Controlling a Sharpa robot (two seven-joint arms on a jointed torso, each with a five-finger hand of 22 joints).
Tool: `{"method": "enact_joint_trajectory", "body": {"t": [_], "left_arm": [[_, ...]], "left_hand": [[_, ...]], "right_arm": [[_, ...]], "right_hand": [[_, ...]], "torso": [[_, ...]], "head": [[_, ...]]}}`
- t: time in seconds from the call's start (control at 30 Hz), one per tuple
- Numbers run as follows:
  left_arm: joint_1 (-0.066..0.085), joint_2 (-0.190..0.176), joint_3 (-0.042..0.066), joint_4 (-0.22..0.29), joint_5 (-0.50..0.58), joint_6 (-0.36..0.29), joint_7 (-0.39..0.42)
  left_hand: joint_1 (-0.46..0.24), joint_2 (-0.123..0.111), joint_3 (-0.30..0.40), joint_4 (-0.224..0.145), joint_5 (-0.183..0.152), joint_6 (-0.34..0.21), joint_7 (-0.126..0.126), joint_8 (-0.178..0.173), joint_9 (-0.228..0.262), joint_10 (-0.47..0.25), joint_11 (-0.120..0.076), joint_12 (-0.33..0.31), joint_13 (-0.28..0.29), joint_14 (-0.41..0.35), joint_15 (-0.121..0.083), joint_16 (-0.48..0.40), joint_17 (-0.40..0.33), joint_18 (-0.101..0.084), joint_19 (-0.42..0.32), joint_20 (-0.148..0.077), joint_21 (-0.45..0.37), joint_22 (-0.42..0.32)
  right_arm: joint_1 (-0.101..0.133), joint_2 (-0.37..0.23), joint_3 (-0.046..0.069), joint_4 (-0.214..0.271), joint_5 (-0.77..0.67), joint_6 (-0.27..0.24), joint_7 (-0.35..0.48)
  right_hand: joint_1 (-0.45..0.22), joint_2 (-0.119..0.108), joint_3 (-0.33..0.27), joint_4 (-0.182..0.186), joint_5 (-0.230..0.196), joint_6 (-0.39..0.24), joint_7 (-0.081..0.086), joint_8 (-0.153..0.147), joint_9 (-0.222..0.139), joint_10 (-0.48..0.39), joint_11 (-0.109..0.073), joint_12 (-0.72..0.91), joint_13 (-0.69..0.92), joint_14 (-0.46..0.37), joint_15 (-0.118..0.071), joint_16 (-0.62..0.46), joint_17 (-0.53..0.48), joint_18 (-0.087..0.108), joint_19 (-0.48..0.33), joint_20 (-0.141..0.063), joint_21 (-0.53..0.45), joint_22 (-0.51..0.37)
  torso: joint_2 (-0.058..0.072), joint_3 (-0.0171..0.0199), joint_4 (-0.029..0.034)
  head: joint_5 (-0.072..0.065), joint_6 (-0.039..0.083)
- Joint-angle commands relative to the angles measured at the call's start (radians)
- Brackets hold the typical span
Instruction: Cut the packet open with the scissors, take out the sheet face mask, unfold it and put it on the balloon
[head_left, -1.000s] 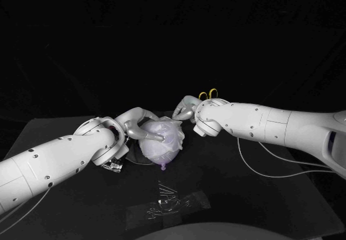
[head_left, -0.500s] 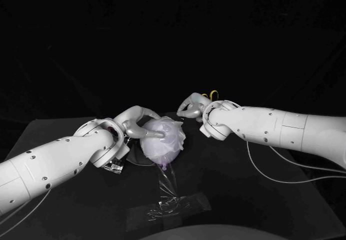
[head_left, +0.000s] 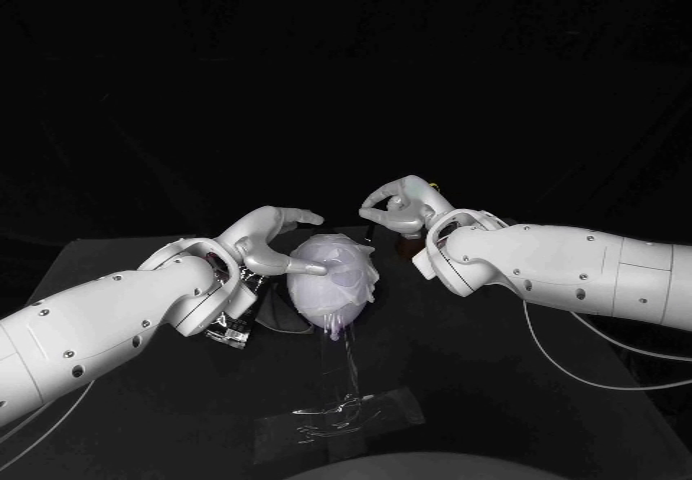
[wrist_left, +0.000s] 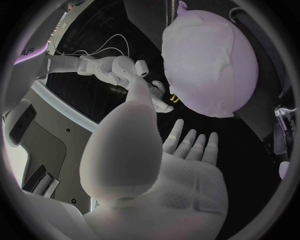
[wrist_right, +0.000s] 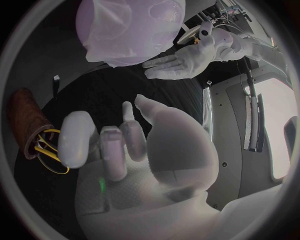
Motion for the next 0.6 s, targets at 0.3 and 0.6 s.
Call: {"method": "enact_joint_trajectory", "body": {"t": [0.3,0.6], "left_arm": [[0.001,-0.05,0.003,-0.012,0.501,0.043,0.179],[-0.018,-0.093,0.002,-0.035,0.753,0.009,0.309]], "left_hand": [[-0.045,0.128,0.105,-0.004,-0.007,0.066,0.088,0.028,0.022,0.083,0.015,0.014,0.011,0.048,-0.002,0.01,0.013,-0.019,0.023,0.002,0.004,0.003],[-0.063,0.242,0.153,-0.011,-0.01,0.222,0.072,0.094,0.067,0.388,0.006,0.075,0.037,0.27,-0.013,0.084,0.068,-0.017,0.219,0.0,0.068,0.04]], "right_arm": [[-0.012,-0.049,-0.001,0.057,0.194,-0.093,0.225],[-0.04,-0.059,-0.001,0.045,0.399,-0.015,0.388]], "right_hand": [[0.025,0.011,-0.017,0.008,-0.002,0.005,-0.002,-0.03,-0.014,-0.181,-0.007,-0.433,-0.136,0.067,-0.003,-0.07,0.165,0.068,-0.107,0.004,-0.311,0.067],[0.049,0.002,0.038,0.024,0.009,0.011,0.014,-0.081,-0.031,-0.279,0.012,-0.982,-0.592,-0.121,0.008,-0.54,-0.267,0.127,-0.293,0.024,-0.858,-0.202]], "torso": [[-0.002,-0.0019,0.0007],[-0.023,-0.0065,-0.0021]], "head": [[0.052,0.016],[0.081,0.022]]}}
